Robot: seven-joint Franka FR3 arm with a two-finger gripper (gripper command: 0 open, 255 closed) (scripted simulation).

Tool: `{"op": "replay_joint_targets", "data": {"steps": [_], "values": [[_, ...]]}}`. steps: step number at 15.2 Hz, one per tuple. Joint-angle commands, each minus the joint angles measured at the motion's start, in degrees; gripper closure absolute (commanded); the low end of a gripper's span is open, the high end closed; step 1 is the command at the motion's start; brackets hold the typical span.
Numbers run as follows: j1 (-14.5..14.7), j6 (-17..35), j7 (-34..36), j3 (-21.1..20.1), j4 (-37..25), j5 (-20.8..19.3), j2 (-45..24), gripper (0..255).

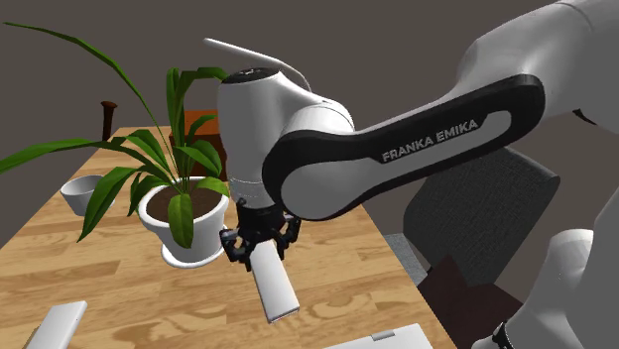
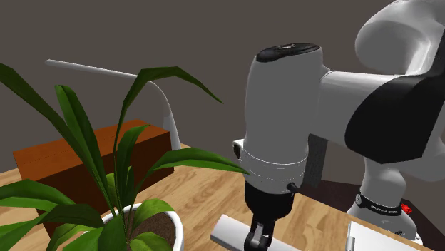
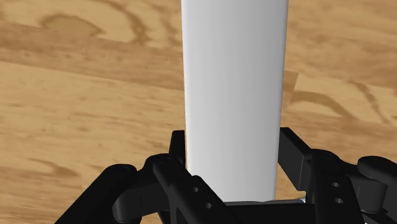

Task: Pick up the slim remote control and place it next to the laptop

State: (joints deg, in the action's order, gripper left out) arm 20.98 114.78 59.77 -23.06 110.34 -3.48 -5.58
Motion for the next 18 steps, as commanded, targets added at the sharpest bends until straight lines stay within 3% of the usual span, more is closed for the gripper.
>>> {"op": "replay_joint_targets", "data": {"steps": [1,11,16,18], "values": [[1.5,0.32,2.92,-1.11,-0.54,-0.55,-1.02,255],[10.58,-2.63,17.63,-5.85,-9.79,-4.83,-8.85,255],[17.21,-5.79,25.57,-7.28,-18.64,-8.45,-15.79,255],[17.27,-4.42,25.73,-7.09,-17.58,-8.67,-16.14,255]]}}
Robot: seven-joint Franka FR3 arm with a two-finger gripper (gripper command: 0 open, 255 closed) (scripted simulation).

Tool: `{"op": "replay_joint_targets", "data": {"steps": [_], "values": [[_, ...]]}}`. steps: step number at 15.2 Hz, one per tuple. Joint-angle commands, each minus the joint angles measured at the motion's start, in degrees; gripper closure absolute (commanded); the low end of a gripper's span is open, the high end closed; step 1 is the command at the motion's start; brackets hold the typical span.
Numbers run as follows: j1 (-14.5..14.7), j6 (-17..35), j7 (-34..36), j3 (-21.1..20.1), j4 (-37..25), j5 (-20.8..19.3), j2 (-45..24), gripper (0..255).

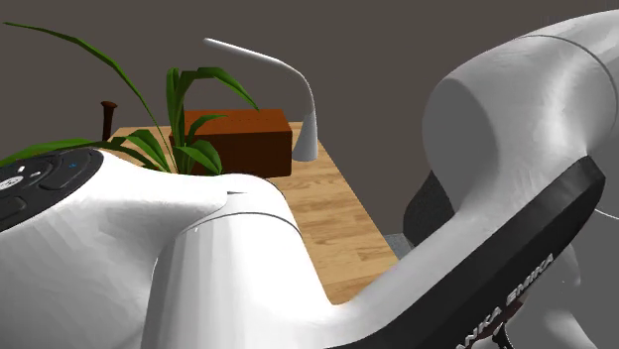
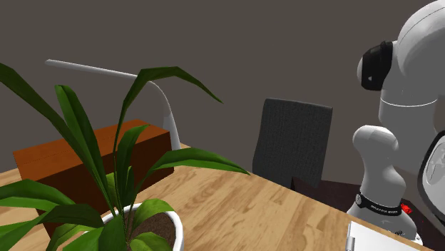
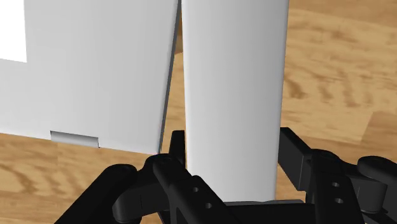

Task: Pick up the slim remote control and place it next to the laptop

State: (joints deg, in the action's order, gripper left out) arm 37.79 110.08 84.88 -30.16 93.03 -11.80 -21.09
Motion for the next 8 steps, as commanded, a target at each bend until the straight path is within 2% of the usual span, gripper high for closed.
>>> {"op": "replay_joint_targets", "data": {"steps": [1,8], "values": [[0.47,0.96,0.72,0.08,0.24,-0.48,-0.82,255],[0.63,5.57,1.51,0.62,3.38,-1.62,-2.54,255]]}}
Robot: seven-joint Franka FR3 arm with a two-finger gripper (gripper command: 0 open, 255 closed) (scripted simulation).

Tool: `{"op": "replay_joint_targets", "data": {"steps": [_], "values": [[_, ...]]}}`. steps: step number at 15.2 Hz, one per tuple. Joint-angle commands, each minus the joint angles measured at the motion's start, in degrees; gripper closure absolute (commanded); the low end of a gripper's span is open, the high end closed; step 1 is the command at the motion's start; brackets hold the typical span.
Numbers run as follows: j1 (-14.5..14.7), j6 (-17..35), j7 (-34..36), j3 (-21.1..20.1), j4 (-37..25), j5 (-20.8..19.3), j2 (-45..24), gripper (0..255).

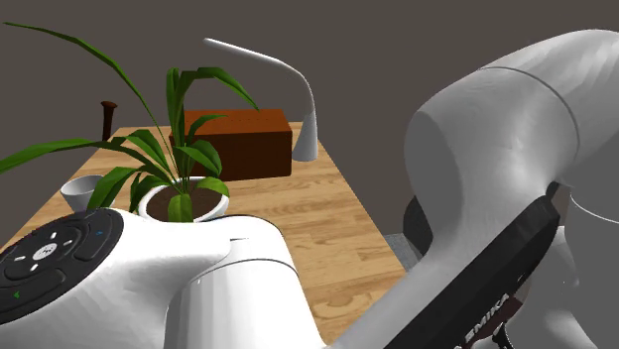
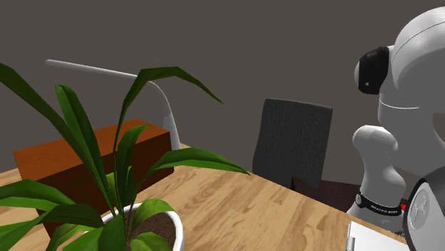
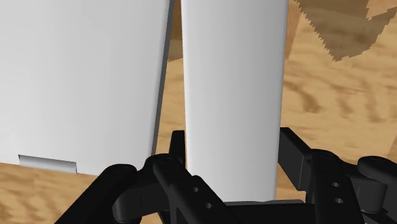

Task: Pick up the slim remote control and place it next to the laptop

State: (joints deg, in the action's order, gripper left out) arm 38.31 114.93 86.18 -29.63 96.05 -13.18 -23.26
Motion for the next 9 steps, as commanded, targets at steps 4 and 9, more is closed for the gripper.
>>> {"op": "replay_joint_targets", "data": {"steps": [4,9], "values": [[0.3,3.24,0.73,0.48,1.81,-1.03,-1.58,255],[0.54,5.57,1.27,0.92,3.0,-1.86,-2.88,255]]}}
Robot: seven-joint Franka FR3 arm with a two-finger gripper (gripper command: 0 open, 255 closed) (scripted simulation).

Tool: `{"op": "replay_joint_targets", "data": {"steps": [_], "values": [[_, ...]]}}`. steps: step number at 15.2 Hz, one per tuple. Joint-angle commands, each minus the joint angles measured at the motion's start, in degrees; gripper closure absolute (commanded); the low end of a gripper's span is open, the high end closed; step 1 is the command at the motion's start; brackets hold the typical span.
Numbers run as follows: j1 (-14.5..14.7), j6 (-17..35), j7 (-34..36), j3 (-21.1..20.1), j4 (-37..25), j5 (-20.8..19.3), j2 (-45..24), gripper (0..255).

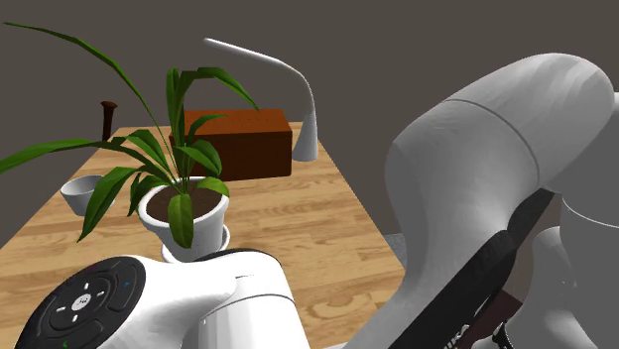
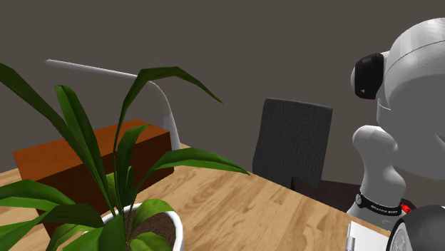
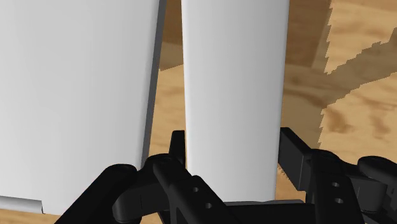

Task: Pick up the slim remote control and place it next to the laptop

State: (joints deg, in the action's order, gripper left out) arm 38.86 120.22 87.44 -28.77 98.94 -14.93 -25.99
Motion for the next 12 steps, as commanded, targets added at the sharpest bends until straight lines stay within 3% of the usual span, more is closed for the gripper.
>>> {"op": "replay_joint_targets", "data": {"steps": [1,7,8,12], "values": [[0.0,0.28,0.01,0.06,0.11,-0.1,-0.15,255],[0.0,0.28,0.01,0.06,0.11,-0.1,-0.15,255],[0.0,0.28,0.0,0.06,0.11,-0.1,-0.15,0],[0.0,0.28,0.0,0.06,0.11,-0.1,-0.16,0]]}}
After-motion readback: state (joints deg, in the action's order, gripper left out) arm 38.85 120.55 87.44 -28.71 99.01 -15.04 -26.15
